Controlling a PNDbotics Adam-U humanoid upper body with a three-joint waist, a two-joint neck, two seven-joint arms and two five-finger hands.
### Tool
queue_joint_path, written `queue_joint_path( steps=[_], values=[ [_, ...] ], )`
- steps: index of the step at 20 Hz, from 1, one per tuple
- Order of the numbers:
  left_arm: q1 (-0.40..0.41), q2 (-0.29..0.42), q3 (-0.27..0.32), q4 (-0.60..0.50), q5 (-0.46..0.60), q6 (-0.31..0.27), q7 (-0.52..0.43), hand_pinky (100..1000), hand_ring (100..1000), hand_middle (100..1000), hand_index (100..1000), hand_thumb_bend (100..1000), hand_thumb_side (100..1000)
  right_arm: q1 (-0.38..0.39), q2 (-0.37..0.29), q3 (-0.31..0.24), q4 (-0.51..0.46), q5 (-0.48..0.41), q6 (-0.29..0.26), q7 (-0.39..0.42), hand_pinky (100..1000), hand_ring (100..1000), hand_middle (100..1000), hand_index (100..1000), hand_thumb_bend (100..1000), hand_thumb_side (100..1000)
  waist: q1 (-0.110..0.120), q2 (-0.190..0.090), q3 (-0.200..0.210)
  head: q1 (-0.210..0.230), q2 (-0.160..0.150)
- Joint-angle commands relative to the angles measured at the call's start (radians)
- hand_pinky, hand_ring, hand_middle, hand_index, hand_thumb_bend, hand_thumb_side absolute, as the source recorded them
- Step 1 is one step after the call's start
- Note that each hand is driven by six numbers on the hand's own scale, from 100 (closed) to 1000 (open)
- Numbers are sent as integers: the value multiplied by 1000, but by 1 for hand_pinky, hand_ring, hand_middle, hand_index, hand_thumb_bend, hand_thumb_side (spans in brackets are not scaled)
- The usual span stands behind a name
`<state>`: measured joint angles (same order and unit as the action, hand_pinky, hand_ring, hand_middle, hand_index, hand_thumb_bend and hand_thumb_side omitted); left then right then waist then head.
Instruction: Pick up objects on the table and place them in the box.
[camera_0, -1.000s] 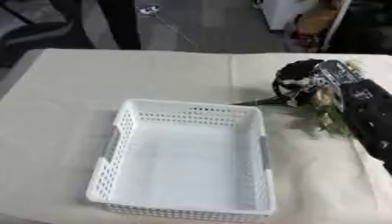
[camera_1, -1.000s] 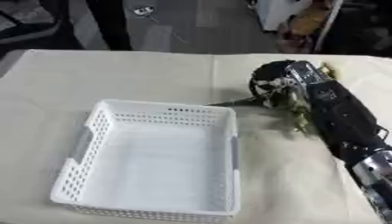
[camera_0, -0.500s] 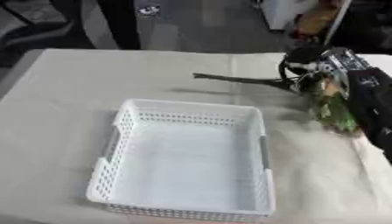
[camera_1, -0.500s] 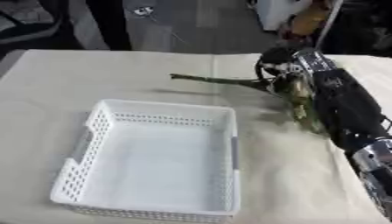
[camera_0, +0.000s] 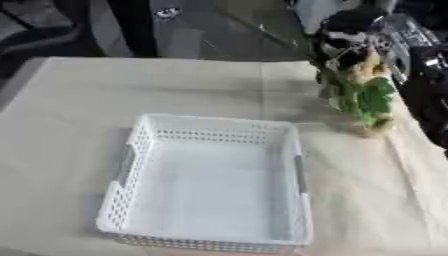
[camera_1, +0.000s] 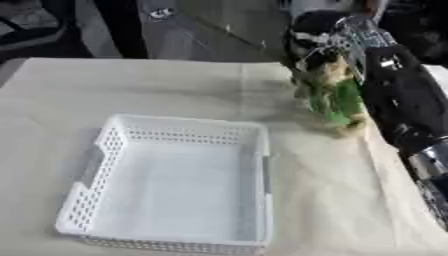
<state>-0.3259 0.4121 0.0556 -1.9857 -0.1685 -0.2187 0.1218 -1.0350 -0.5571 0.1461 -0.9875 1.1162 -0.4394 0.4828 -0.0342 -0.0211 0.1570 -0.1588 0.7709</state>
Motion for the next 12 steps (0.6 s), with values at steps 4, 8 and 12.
queue_joint_path(
  steps=[4,8,12],
  values=[
    [-4,28,4,-14,-2,0,-2,573,684,621,829,100,752,-96,7,13,-136,-85,14,54,100,263,227,324,100,100,1,-21,-3,5,-1],
    [-7,25,-1,-14,2,0,-7,573,685,621,829,100,751,-136,54,23,-203,-131,23,79,100,265,227,325,100,100,1,-24,1,-6,-1],
    [-11,21,-5,-14,7,-1,-12,574,685,623,829,100,751,-161,93,37,-287,-171,28,103,100,268,230,327,100,100,0,-26,6,-14,-1]
  ],
)
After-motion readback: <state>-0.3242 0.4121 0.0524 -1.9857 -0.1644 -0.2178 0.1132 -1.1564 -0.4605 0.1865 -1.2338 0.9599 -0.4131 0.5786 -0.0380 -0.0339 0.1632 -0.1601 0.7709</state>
